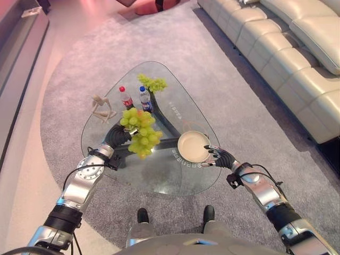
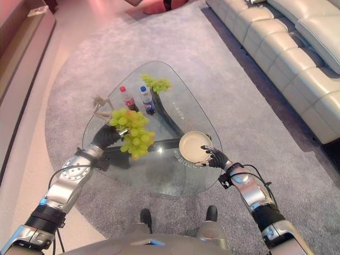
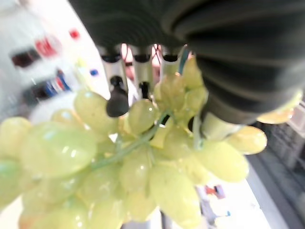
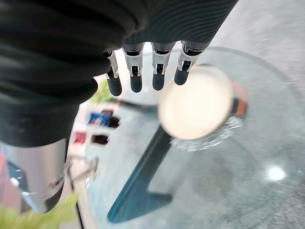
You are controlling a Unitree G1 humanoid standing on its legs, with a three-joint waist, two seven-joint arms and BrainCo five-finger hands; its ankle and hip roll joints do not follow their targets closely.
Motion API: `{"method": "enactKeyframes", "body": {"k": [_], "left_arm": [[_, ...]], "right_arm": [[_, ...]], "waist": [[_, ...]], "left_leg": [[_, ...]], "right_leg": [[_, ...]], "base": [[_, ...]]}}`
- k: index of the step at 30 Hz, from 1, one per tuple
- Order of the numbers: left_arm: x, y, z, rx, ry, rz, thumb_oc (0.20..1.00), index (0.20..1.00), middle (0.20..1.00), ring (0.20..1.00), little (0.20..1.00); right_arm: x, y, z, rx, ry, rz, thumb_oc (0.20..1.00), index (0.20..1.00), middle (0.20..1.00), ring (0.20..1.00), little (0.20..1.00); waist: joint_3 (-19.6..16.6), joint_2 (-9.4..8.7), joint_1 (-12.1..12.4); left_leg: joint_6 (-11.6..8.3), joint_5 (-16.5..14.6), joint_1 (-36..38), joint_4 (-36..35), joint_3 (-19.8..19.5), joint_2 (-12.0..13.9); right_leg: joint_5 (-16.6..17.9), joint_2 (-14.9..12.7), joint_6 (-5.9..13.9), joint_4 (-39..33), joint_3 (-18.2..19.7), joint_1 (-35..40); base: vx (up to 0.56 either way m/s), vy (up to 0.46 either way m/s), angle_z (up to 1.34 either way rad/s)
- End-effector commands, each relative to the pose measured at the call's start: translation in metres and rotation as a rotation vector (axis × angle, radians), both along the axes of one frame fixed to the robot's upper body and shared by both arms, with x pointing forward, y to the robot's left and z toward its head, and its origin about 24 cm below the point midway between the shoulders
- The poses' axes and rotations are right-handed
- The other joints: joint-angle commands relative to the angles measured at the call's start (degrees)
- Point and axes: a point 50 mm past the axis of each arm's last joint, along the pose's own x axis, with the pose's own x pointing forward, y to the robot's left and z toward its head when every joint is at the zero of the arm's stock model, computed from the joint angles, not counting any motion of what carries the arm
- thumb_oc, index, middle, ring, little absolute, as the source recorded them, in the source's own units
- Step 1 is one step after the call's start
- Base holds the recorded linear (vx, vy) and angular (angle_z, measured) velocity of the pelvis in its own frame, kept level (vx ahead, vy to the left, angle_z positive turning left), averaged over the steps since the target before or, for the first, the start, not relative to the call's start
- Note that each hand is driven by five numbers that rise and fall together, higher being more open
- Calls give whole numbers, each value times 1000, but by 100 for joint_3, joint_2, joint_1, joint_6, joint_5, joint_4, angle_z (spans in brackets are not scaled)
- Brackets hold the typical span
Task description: Pick up fruits into the plate
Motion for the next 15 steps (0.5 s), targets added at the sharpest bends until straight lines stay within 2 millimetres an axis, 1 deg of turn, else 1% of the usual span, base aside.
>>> {"method": "enactKeyframes", "body": {"k": [1, 2, 4, 8, 11, 15], "left_arm": [[11, -25, 31, -108, -92, -145, 200, 200, 200, 200, 200], [12, -30, 32, -123, -84, -175, 200, 200, 200, 200, 200], [12, -36, 33, -137, -76, -217, 200, 200, 200, 200, 200], [8, -54, 37, -177, -52, -351, 200, 200, 200, 200, 200], [6, -62, 38, -184, -45, -394, 200, 200, 200, 200, 200], [6, -72, 42, -188, -44, -452, 200, 200, 200, 200, 200]], "right_arm": [[22, 29, 29, 22, -85, 82, 1000, 1000, 1000, 1000, 1000], [26, 34, 32, 27, -84, 85, 1000, 1000, 1000, 1000, 1000], [29, 39, 35, 38, -80, 91, 1000, 1000, 1000, 1000, 1000], [34, 58, 46, 100, -59, 115, 1000, 1000, 1000, 1000, 1000], [36, 64, 50, 119, -53, 123, 1000, 1000, 1000, 1000, 1000], [37, 79, 55, 159, -29, 139, 1000, 1000, 1000, 1000, 1000]], "waist": [[-223, -159, 101], [-246, -155, 107], [-271, -160, 110], [-382, -165, 118], [-414, -163, 100], [-468, -166, 85]], "left_leg": [[133, -635, -152, 575, 27, -93], [134, -643, -126, 569, 26, -87], [133, -654, -86, 554, 26, -85], [127, -660, -1, 507, 55, -61], [120, -651, 20, 494, 74, -53], [125, -653, 74, 448, 137, -49]], "right_leg": [[-587, -288, 48, 556, -314, 128], [-590, -293, 50, 557, -312, 147], [-590, -292, 54, 542, -305, 180], [-570, -298, 71, 509, -296, 228], [-565, -299, 78, 521, -288, 221], [-560, -308, 92, 499, -291, 238]], "base": [[0, 0, 0], [0, 0, 0], [0, 0, 0], [8, 0, 0], [0, 0, 0], [0, 0, 0]]}}
